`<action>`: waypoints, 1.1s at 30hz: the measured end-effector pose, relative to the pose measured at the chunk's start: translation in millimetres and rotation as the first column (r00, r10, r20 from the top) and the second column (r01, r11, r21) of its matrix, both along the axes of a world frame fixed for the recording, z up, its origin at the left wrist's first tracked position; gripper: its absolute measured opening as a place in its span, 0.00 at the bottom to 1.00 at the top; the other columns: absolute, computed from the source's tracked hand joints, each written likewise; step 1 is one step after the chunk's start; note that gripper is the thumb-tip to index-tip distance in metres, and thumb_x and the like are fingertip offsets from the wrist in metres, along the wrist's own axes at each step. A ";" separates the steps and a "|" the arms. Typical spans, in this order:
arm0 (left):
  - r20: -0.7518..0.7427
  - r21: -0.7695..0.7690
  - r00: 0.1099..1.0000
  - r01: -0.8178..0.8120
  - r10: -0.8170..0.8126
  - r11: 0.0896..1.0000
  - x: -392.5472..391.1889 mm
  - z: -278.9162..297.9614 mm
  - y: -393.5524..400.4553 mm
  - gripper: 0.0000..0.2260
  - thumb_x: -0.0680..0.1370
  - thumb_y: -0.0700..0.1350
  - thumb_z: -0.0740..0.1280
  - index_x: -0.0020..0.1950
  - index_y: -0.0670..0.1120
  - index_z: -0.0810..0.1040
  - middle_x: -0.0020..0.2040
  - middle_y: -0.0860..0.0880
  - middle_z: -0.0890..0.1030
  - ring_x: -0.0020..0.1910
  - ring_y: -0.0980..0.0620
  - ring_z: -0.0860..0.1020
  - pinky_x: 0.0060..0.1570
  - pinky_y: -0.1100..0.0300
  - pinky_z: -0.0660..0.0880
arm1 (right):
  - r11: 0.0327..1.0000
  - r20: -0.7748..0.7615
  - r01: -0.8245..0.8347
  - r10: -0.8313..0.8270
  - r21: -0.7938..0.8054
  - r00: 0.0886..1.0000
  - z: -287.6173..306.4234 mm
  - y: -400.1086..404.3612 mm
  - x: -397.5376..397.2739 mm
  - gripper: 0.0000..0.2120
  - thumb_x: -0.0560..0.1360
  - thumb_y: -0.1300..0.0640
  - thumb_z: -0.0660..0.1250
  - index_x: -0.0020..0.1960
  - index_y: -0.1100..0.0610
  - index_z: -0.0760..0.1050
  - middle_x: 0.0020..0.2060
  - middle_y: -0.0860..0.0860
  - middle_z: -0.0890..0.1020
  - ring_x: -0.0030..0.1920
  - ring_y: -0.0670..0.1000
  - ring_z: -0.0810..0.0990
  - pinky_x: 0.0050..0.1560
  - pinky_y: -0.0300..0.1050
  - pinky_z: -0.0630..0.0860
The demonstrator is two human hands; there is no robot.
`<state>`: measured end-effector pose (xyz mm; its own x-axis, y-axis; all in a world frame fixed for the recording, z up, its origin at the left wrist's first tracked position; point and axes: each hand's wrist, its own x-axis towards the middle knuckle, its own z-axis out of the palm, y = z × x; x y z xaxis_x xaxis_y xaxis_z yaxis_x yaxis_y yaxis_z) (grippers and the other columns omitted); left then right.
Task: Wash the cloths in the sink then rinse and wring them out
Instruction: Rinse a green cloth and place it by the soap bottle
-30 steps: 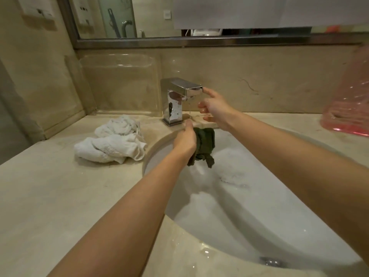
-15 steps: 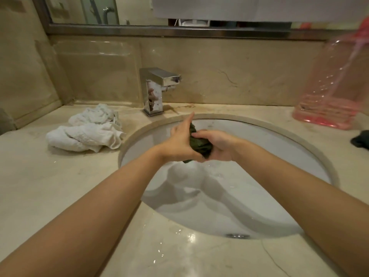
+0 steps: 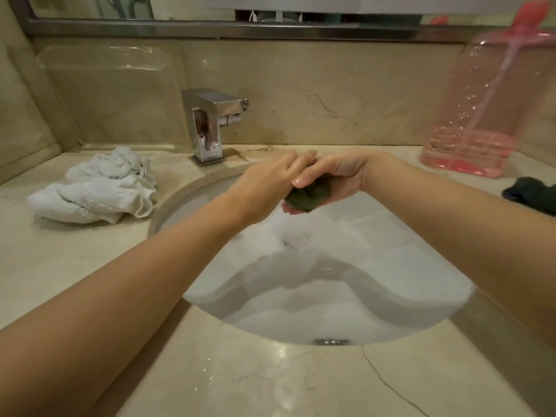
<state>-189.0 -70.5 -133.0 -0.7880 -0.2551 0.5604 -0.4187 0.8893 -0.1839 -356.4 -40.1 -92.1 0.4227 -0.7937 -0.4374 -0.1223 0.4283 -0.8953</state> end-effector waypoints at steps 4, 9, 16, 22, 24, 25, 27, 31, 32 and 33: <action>0.108 -0.053 0.993 0.043 -0.037 0.998 -27.5 22.2 -10.8 0.26 0.70 0.34 0.72 0.67 0.37 0.68 0.51 0.38 0.80 0.40 0.38 0.80 0.29 0.52 0.76 | 0.998 -0.400 0.024 -0.046 -0.060 0.915 21.8 -3.9 -11.0 0.15 0.63 0.67 0.72 0.49 0.62 0.77 0.43 0.55 0.83 0.45 0.50 0.83 0.41 0.39 0.81; 0.293 -0.007 0.867 -0.419 0.402 0.908 -66.0 61.5 -23.5 0.10 0.81 0.43 0.62 0.60 0.41 0.71 0.52 0.45 0.79 0.42 0.43 0.76 0.38 0.54 0.70 | 0.923 -0.582 0.189 -0.361 -0.336 0.728 30.6 -21.1 -19.7 0.12 0.67 0.65 0.76 0.46 0.57 0.76 0.42 0.52 0.78 0.43 0.50 0.76 0.34 0.40 0.76; 0.373 0.027 0.774 -0.560 0.512 0.828 -90.5 63.3 -43.2 0.11 0.80 0.44 0.58 0.60 0.47 0.77 0.57 0.49 0.79 0.59 0.46 0.77 0.51 0.57 0.68 | 0.643 -0.684 -0.242 -0.713 -0.726 0.155 4.6 -57.8 -15.5 0.13 0.68 0.63 0.66 0.29 0.57 0.65 0.33 0.53 0.74 0.36 0.54 0.65 0.32 0.44 0.63; 0.485 0.518 0.824 -0.540 0.292 0.664 -93.5 61.2 -74.4 0.08 0.75 0.37 0.60 0.36 0.45 0.72 0.31 0.48 0.72 0.26 0.52 0.66 0.27 0.62 0.63 | 0.451 -0.587 -0.586 -0.808 -0.674 0.053 -9.7 -71.3 -33.2 0.10 0.75 0.64 0.62 0.55 0.62 0.76 0.51 0.60 0.81 0.50 0.60 0.79 0.41 0.47 0.64; 0.482 0.620 0.838 -0.532 0.256 0.576 -93.8 57.5 -81.6 0.09 0.74 0.38 0.61 0.34 0.46 0.71 0.28 0.49 0.69 0.24 0.52 0.63 0.26 0.62 0.60 | 0.316 -0.523 -0.646 -0.839 -0.695 0.153 -13.9 -77.8 -38.5 0.07 0.70 0.68 0.67 0.48 0.65 0.77 0.42 0.62 0.81 0.42 0.62 0.80 0.36 0.46 0.64; 0.478 0.663 0.847 -0.521 0.232 0.537 -94.7 56.4 -84.2 0.09 0.74 0.39 0.62 0.34 0.46 0.71 0.28 0.49 0.68 0.24 0.53 0.62 0.26 0.63 0.59 | 0.266 -0.507 -0.661 -0.838 -0.701 0.200 -13.7 -78.3 -40.5 0.07 0.64 0.70 0.70 0.42 0.66 0.77 0.36 0.62 0.80 0.35 0.62 0.80 0.33 0.45 0.63; 0.479 0.729 0.862 -0.496 0.167 0.471 -95.8 55.8 -87.2 0.10 0.76 0.40 0.62 0.35 0.46 0.70 0.27 0.50 0.67 0.23 0.54 0.60 0.24 0.63 0.56 | 0.192 -0.487 -0.695 -0.836 -0.693 0.255 -14.1 -75.8 -43.6 0.08 0.57 0.70 0.72 0.34 0.65 0.75 0.26 0.60 0.77 0.25 0.58 0.76 0.29 0.40 0.61; 0.450 0.832 0.892 -0.440 0.054 0.338 -91.9 55.5 -86.2 0.07 0.78 0.41 0.63 0.40 0.45 0.70 0.25 0.52 0.65 0.22 0.55 0.58 0.22 0.65 0.55 | 0.126 -0.532 -0.754 -0.782 -0.644 0.324 -12.9 -68.9 -45.7 0.05 0.56 0.65 0.68 0.31 0.62 0.72 0.22 0.54 0.73 0.20 0.53 0.70 0.26 0.36 0.58; 0.432 0.859 0.902 -0.421 0.031 0.291 -89.9 55.0 -84.4 0.06 0.78 0.40 0.63 0.41 0.45 0.70 0.25 0.52 0.64 0.22 0.55 0.57 0.23 0.64 0.54 | 0.125 -0.537 -0.758 -0.779 -0.640 0.325 -14.1 -69.6 -47.0 0.07 0.56 0.66 0.69 0.32 0.62 0.72 0.22 0.54 0.74 0.20 0.54 0.70 0.25 0.37 0.59; 0.413 0.881 0.910 -0.404 0.014 0.248 -87.7 54.2 -82.9 0.06 0.79 0.40 0.63 0.42 0.45 0.70 0.25 0.53 0.62 0.23 0.56 0.56 0.24 0.64 0.52 | 0.130 -0.540 -0.762 -0.779 -0.635 0.317 -14.6 -68.3 -47.3 0.09 0.56 0.68 0.72 0.33 0.62 0.72 0.23 0.54 0.74 0.21 0.54 0.70 0.24 0.37 0.60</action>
<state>-276.7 -153.4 -78.8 -0.6652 -0.6169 -0.4207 -0.7235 0.3930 0.5676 -403.7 -108.4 -106.7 0.4916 -0.7007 0.5171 -0.8708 -0.3979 0.2886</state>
